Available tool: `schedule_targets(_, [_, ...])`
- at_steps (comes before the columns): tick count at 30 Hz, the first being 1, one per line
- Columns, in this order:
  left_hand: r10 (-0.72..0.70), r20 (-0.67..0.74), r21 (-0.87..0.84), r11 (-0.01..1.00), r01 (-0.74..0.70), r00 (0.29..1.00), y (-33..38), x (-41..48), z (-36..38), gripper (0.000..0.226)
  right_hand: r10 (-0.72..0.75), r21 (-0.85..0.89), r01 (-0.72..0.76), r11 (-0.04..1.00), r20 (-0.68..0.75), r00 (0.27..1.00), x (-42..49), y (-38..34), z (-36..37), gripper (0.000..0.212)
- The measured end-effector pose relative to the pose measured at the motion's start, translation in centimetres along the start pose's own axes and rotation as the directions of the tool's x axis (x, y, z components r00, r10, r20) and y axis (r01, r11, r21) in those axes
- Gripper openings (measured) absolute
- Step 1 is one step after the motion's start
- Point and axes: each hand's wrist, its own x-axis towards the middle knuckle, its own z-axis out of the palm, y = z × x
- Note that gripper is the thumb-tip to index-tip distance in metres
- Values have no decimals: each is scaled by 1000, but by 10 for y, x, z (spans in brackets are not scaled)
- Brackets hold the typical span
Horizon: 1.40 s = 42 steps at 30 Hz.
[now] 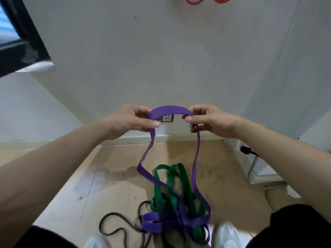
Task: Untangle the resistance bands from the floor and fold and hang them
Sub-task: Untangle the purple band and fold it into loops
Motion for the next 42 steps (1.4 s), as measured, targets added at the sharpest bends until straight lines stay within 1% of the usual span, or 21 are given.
schedule_targets(3, [43, 13, 27, 999, -43, 999, 6, 0, -2, 33, 14, 28, -15, 999, 67, 998, -3, -6, -6, 37])
schedule_targets(5, [92, -44, 74, 993, -88, 995, 9, 0, -2, 24, 19, 72, -25, 997, 93, 996, -5, -8, -10, 36])
schedule_targets(6, [97, -87, 90, 992, -89, 991, 10, 0, -1, 20, 17, 62, -21, 998, 75, 997, -6, -8, -11, 30])
schedule_targets(7, [95, -134, 113, 990, -80, 986, 11, 0, 0, 18, 9, 8, -9, 1000, 32, 999, -6, -8, -11, 22])
schedule_targets(8, [97, -179, 152, 986, -70, 979, 11, 0, 1, 19, -11, -101, 8, 995, -29, 1000, -7, -8, -10, 16])
schedule_targets(10, [123, -246, 284, 957, -50, 961, 11, 1, 8, 24, -79, -362, 20, 932, -150, 985, -7, -10, -3, 14])
schedule_targets(11, [145, -261, 356, 933, -45, 954, 12, 1, 13, 26, -127, -452, 26, 892, -195, 973, -7, -11, 0, 15])
schedule_targets(13, [191, -274, 437, 898, -55, 942, 14, 3, 22, 28, -216, -545, 35, 837, -270, 938, -5, -13, 5, 17])
schedule_targets(15, [199, -272, 429, 901, -67, 942, 17, 3, 28, 28, -301, -608, 43, 793, -328, 895, -2, -14, 7, 13])
schedule_targets(17, [184, -234, 441, 895, -64, 955, 20, 2, 32, 25, -344, -632, 47, 773, -356, 869, 0, -14, 10, 9])
schedule_targets(19, [184, -195, 470, 880, -72, 963, 20, 0, 36, 18, -298, -559, 42, 828, -375, 878, 0, -17, 14, 9])
schedule_targets(21, [159, -198, 437, 897, -58, 967, 20, -1, 36, 15, -208, -432, 36, 901, -360, 909, -1, -20, 19, 16])
schedule_targets(24, [76, -206, 272, 962, -18, 976, 24, -2, 32, 25, -147, -273, 64, 960, -296, 944, -3, -26, 22, 15])
schedule_targets(26, [44, -152, 146, 989, -22, 987, 27, -4, 28, 31, -142, -166, 103, 981, -246, 959, -5, -29, 22, 17])
schedule_targets(28, [35, -110, 73, 997, -27, 993, 30, -6, 27, 32, -137, -69, 125, 990, -199, 970, -6, -31, 21, 15])
schedule_targets(30, [42, -102, 31, 999, -39, 994, 34, -9, 27, 28, -129, -5, 129, 992, -120, 984, -8, -32, 21, 18])
schedule_targets(32, [75, -88, -33, 996, -78, 993, 38, -11, 26, 25, -110, 14, 110, 994, -29, 994, -10, -33, 22, 24])
schedule_targets(35, [143, -68, -133, 980, -151, 987, 45, -14, 25, 27, -98, 33, 95, 995, 92, 991, -12, -31, 25, 24])
schedule_targets(37, [186, -67, -206, 959, -196, 980, 48, -14, 26, 22, -95, 59, 88, 994, 130, 987, -12, -30, 28, 30])
schedule_targets(39, [218, -75, -291, 928, -231, 973, 52, -14, 28, 15, -108, 136, 85, 987, 170, 980, -12, -30, 29, 36])
schedule_targets(42, [254, -113, -388, 878, -278, 961, 56, -13, 28, 11, -122, 250, 76, 965, 174, 977, -9, -33, 30, 27])
